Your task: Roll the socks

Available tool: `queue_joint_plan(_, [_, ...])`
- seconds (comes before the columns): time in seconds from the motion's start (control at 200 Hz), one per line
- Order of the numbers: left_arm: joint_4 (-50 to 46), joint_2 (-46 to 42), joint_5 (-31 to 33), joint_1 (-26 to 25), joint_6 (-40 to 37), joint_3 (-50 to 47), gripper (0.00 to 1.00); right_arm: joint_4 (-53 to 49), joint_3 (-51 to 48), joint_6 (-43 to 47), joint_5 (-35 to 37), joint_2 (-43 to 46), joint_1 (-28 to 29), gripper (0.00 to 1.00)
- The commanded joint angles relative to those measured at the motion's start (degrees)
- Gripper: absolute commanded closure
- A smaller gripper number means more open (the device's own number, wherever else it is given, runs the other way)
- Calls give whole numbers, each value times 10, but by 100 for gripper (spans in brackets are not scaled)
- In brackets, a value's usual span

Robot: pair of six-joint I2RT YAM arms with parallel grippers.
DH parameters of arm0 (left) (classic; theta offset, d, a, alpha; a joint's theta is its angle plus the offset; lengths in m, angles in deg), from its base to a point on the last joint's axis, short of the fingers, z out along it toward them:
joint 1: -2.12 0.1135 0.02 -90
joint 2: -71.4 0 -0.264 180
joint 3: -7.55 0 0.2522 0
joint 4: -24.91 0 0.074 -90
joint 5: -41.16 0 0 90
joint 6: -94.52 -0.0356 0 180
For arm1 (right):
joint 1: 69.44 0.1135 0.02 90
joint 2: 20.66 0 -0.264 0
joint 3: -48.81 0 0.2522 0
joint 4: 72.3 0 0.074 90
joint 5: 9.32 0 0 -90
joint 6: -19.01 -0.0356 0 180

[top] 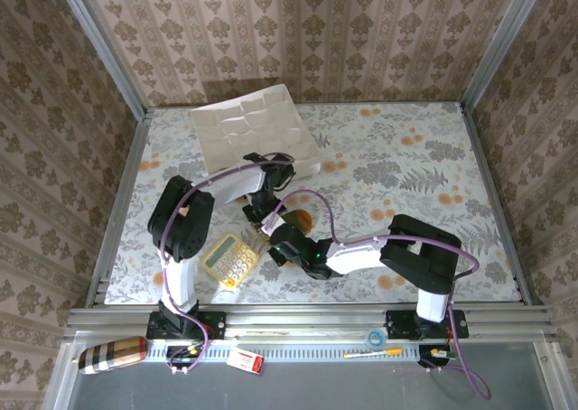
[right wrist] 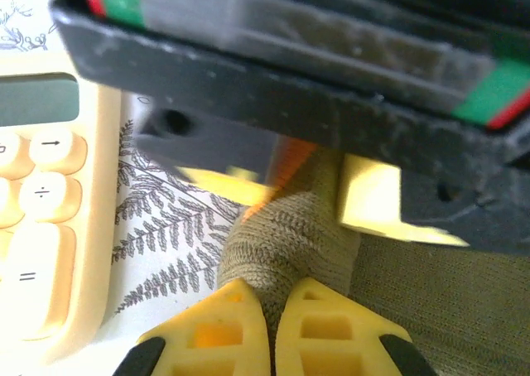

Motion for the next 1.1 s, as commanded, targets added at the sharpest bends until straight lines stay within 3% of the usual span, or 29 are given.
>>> queue_joint_plan(0.0, [47, -48, -34, 11, -14, -24, 56, -72, -75, -68, -52, -1, -20, 100])
queue_joint_plan(0.06, [73, -76, -34, 17, -17, -34, 49, -43, -107, -93, -93, 0, -30, 100])
queue_joint_plan(0.15, [107, -112, -37, 22, -24, -56, 47, -2, -148, -129, -139, -5, -48, 100])
queue_joint_plan(0.52, [231, -215, -75, -1, -39, -199, 49, 99, -243, -196, -214, -25, -98, 100])
queue_joint_plan(0.765, [285, -176, -92, -25, -53, -209, 49, 149, -276, -226, -220, -52, -103, 100])
queue_joint_plan(1.095, [265, -120, -77, -44, -68, -206, 53, 168, -303, -262, -206, -56, -116, 100])
